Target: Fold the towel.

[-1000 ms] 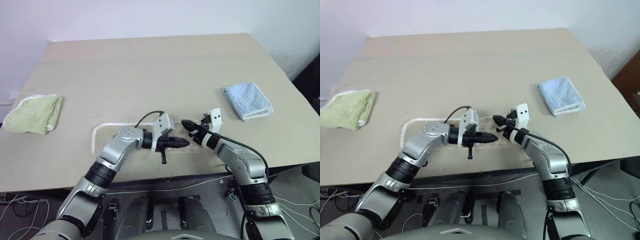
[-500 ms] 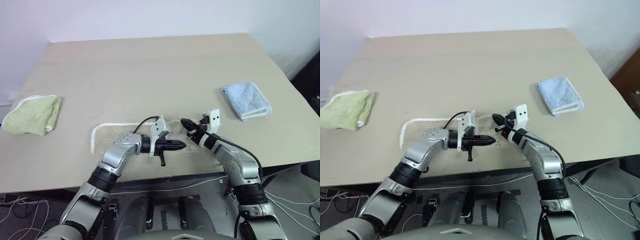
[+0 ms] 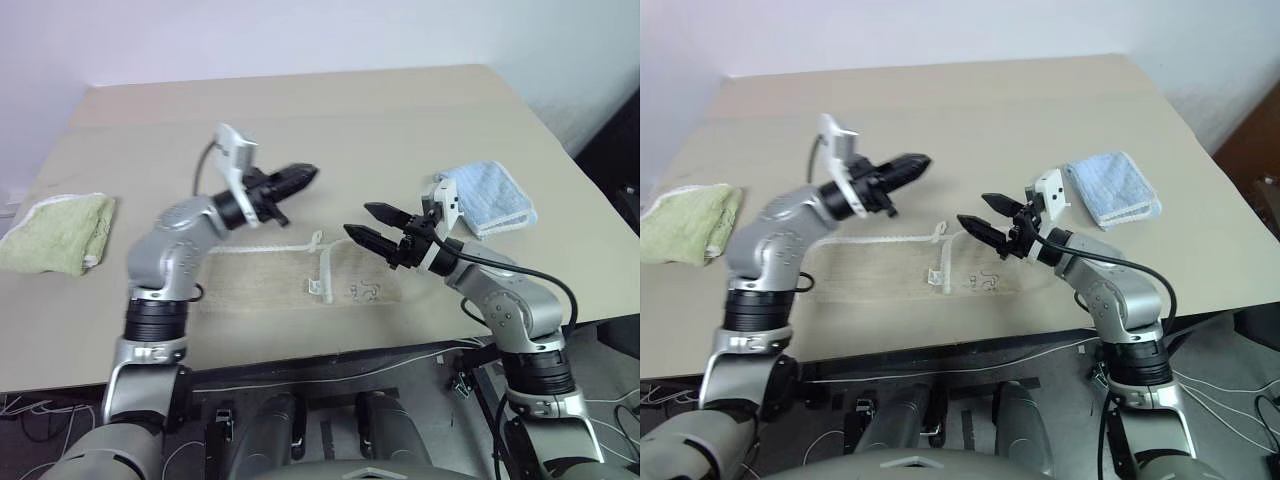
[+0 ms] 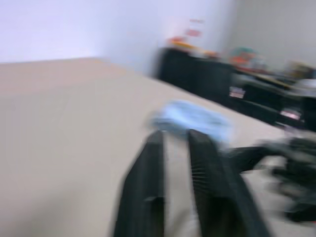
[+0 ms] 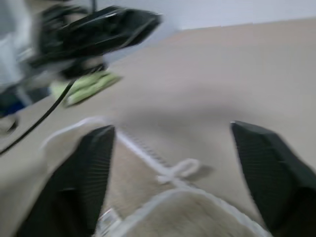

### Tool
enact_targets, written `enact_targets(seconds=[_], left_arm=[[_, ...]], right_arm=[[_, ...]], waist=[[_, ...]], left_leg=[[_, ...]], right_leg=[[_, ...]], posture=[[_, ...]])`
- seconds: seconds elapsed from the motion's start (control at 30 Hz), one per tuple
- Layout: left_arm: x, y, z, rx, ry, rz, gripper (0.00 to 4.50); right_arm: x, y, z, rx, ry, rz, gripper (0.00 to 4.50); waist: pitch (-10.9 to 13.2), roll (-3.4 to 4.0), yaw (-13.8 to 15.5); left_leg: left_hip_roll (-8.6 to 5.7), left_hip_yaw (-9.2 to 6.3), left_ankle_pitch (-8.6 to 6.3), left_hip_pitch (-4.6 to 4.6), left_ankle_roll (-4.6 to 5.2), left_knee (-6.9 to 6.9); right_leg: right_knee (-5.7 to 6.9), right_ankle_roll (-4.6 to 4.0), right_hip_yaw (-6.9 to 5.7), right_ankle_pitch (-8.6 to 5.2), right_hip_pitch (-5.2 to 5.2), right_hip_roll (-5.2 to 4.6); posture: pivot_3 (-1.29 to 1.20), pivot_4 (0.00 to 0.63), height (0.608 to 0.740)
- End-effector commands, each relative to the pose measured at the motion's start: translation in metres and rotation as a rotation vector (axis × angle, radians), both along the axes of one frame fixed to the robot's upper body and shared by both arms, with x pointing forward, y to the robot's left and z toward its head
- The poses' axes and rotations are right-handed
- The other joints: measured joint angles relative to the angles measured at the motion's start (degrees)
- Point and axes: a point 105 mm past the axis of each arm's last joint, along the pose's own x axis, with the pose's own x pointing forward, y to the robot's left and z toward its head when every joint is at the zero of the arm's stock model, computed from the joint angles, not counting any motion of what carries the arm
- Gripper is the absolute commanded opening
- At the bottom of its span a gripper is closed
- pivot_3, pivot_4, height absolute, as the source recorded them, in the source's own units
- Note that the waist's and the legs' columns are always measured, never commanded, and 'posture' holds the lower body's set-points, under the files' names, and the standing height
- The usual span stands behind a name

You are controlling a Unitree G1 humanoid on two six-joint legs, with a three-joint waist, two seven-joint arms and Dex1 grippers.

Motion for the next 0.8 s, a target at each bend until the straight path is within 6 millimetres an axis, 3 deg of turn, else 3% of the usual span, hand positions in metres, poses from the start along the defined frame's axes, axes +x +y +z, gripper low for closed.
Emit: enact_targets(seconds=[0.03,0.13,0.27,0.43,0.53,0.63,0.8], left_arm=[[-0.011,0.037,0.016,-0.048,0.032,0.118,2.31],[-0.030,0.062,0.004,-0.061,0.155,0.178,3.22],[-0.054,0.078,-0.011,-0.054,0.227,0.221,4.47],[-0.077,0.090,-0.026,-0.063,0.279,0.262,4.47],[-0.079,0.088,-0.029,-0.084,0.303,0.277,4.47],[-0.081,0.085,-0.027,-0.094,0.313,0.257,4.47],[-0.086,0.095,-0.024,-0.090,0.341,0.274,4.47]], right_arm=[[-0.012,0.011,0.009,-0.051,-0.046,0.133,4.50],[-0.018,0.015,0.002,-0.124,-0.046,0.215,4.50],[-0.025,0.026,-0.015,-0.226,-0.041,0.349,4.50],[-0.013,0.063,-0.014,-0.223,-0.057,0.422,4.50],[-0.003,0.079,0.003,-0.171,-0.073,0.417,4.50],[0.001,0.082,0.011,-0.158,-0.085,0.420,4.50],[0.013,0.075,0.006,-0.190,-0.080,0.378,4.50]], waist=[[0.01,-0.01,0.05],[0.01,-0.02,-0.11],[0.04,-0.11,0.13],[0.04,-0.12,-0.23],[0.04,-0.12,0.05],[-0.01,-0.20,0.18],[-0.03,-0.24,-0.13]], left_leg=[[0.00,0.00,0.00,0.00,0.00,0.00],[-0.02,0.05,-0.03,-0.01,0.02,0.00],[-0.01,0.00,-0.09,-0.01,-0.12,0.00],[-0.01,0.00,-0.08,0.07,-0.19,0.00],[0.00,0.00,-0.06,0.08,-0.23,-0.05],[-0.01,0.00,-0.06,0.07,-0.25,-0.06],[-0.06,0.02,-0.06,0.06,-0.25,-0.13]], right_leg=[[-0.01,0.00,0.00,0.00,0.01,-0.01],[-0.04,0.00,0.05,0.00,0.02,-0.05],[-0.03,0.00,0.03,0.00,0.01,-0.06],[-0.01,-0.22,0.10,-0.09,0.05,-0.07],[0.00,-0.26,0.09,-0.09,-0.15,-0.06],[-0.01,-0.18,0.07,-0.05,-0.18,-0.07],[-0.04,-0.10,0.07,0.01,-0.22,-0.07]], posture=[[0.00,0.150,0.740],[0.00,0.150,0.740],[0.00,0.150,0.740],[0.00,0.150,0.740],[0.00,0.150,0.740],[0.00,0.150,0.740],[0.00,0.150,0.740]])
